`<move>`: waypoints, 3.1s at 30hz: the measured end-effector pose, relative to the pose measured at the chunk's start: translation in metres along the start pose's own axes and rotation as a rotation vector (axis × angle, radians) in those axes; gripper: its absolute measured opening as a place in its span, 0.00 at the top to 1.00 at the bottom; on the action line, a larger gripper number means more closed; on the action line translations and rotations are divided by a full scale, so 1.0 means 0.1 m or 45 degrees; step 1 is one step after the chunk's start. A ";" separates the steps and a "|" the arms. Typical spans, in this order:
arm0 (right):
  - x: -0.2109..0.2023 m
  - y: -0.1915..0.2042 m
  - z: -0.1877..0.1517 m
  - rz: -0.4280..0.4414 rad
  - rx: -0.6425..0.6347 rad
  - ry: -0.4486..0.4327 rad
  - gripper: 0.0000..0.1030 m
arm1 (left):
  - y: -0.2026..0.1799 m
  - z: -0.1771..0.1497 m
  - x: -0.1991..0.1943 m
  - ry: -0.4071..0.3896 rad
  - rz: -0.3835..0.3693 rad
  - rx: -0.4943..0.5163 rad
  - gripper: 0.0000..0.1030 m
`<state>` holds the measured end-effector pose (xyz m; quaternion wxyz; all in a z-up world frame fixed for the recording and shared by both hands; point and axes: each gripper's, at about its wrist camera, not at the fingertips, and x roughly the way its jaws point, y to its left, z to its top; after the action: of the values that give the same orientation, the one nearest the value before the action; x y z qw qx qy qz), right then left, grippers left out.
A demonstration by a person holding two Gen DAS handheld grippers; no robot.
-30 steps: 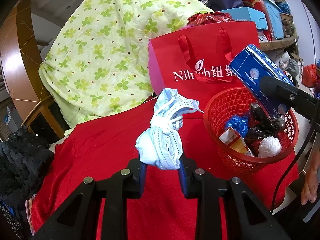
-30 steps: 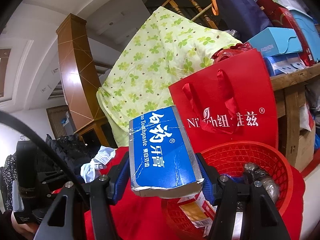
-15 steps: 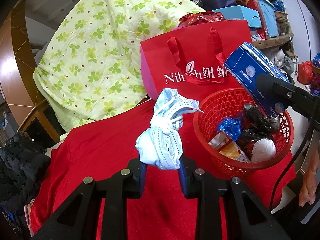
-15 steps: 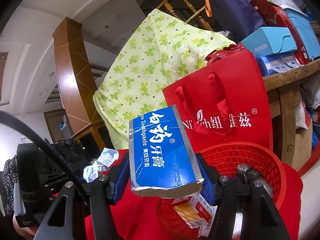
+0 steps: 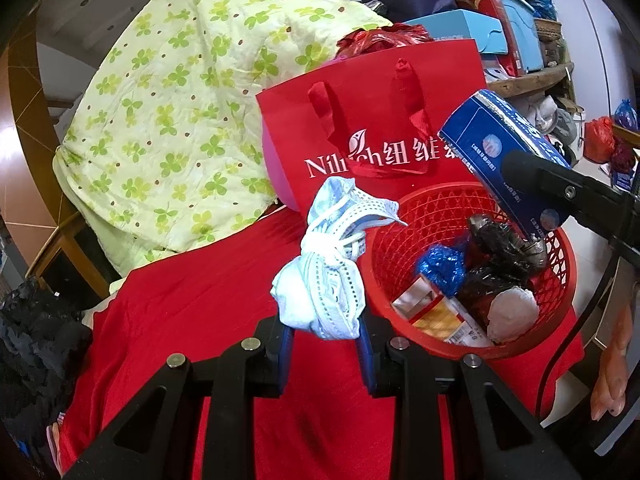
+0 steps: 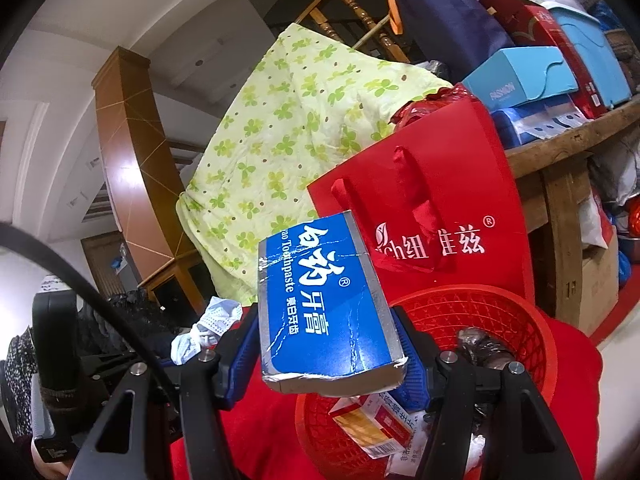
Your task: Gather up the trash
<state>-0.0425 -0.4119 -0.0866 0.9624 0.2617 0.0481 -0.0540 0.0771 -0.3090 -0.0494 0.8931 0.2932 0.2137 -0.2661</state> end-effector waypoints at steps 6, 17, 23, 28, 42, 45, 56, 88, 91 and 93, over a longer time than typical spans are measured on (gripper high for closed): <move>-0.02 -0.11 0.03 -0.019 0.042 -0.009 0.36 | -0.09 0.06 0.03 -0.011 -0.022 0.019 0.71; -0.05 -0.38 0.09 -0.050 0.156 -0.012 0.36 | -0.23 0.11 0.16 -0.056 -0.232 -0.016 0.71; -0.06 -0.57 0.11 -0.068 0.256 0.000 0.35 | -0.27 0.13 0.27 -0.053 -0.357 -0.088 0.70; -0.01 -0.74 0.09 -0.066 0.357 0.037 0.34 | -0.36 0.12 0.43 -0.021 -0.474 -0.133 0.57; 0.07 -0.68 0.08 -0.028 0.397 0.038 0.18 | -0.10 -0.23 0.36 0.063 -0.310 -0.196 0.19; 0.09 -0.55 0.08 -0.047 0.326 0.028 0.18 | 0.02 -0.26 0.26 0.054 -0.259 -0.221 0.18; 0.14 -0.37 0.02 -0.102 0.232 -0.015 0.18 | 0.38 -0.31 -0.10 -0.014 -0.099 -0.250 0.12; -1.02 0.97 0.14 -0.498 -0.198 0.072 0.11 | 0.87 -0.47 -1.15 -0.169 0.048 -0.301 0.04; -1.08 1.08 0.14 -0.518 -0.208 0.095 0.11 | 0.94 -0.50 -1.29 -0.180 0.070 -0.313 0.04; -1.13 1.13 0.16 -0.511 -0.192 0.111 0.11 | 0.98 -0.51 -1.37 -0.189 0.082 -0.317 0.03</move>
<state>-0.1383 -0.3138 -0.0027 0.9462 0.1764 0.1447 -0.2293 0.0195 -0.1618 0.0266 0.9440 0.1665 0.1687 -0.2297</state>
